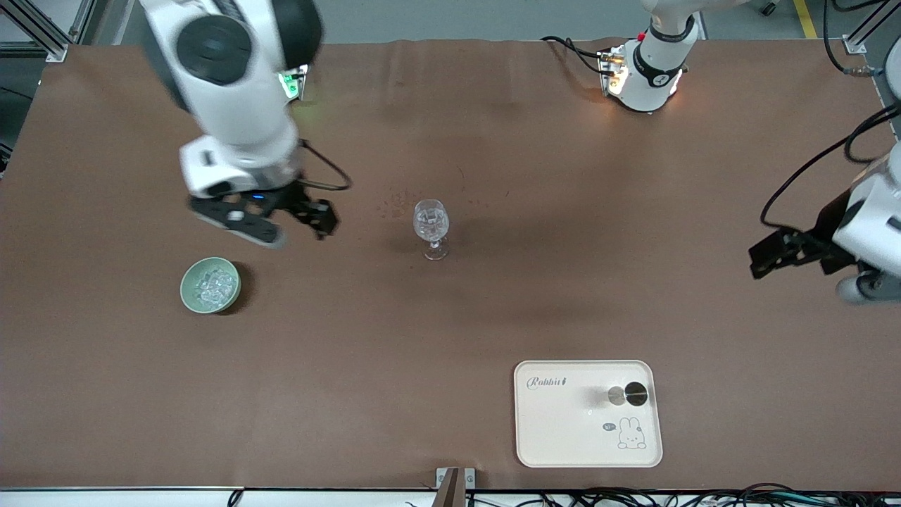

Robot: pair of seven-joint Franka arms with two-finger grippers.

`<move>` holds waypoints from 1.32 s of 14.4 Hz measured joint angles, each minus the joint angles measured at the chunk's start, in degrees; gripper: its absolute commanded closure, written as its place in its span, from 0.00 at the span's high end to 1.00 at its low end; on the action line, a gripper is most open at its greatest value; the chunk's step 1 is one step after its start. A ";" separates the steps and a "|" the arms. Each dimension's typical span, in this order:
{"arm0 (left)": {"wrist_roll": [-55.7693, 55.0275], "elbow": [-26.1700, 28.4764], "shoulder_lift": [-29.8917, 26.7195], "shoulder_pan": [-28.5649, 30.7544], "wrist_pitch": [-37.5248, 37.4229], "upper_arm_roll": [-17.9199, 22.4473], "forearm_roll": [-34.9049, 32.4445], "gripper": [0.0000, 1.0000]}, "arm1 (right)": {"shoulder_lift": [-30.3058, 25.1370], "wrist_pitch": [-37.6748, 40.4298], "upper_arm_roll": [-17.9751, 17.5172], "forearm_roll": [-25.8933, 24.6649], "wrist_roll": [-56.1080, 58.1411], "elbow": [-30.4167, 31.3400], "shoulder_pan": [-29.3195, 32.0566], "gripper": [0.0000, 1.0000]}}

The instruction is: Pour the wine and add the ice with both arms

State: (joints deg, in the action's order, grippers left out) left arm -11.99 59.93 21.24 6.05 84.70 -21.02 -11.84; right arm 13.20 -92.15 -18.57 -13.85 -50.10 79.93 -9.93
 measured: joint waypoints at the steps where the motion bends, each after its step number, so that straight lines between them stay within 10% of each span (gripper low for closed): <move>1: 0.61 0.27 -1.34 0.02 -1.43 0.05 0.00 1.00 | -1.76 0.78 2.85 0.03 4.43 0.02 0.40 1.00; 9: 3.25 23.86 -21.50 -10.22 -0.02 17.33 8.73 1.00 | -11.00 7.48 23.86 6.80 36.72 0.24 1.19 1.00; 19: 3.08 34.00 -30.08 -12.06 2.23 17.59 11.31 1.00 | -12.15 6.21 26.16 10.77 42.97 2.11 3.20 1.00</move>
State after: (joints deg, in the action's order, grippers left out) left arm -8.91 93.93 -8.84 -6.01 86.92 -3.42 -0.53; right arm 1.05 -85.94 7.59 -3.08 -7.13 82.04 -6.73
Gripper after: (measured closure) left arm 0.000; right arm 0.000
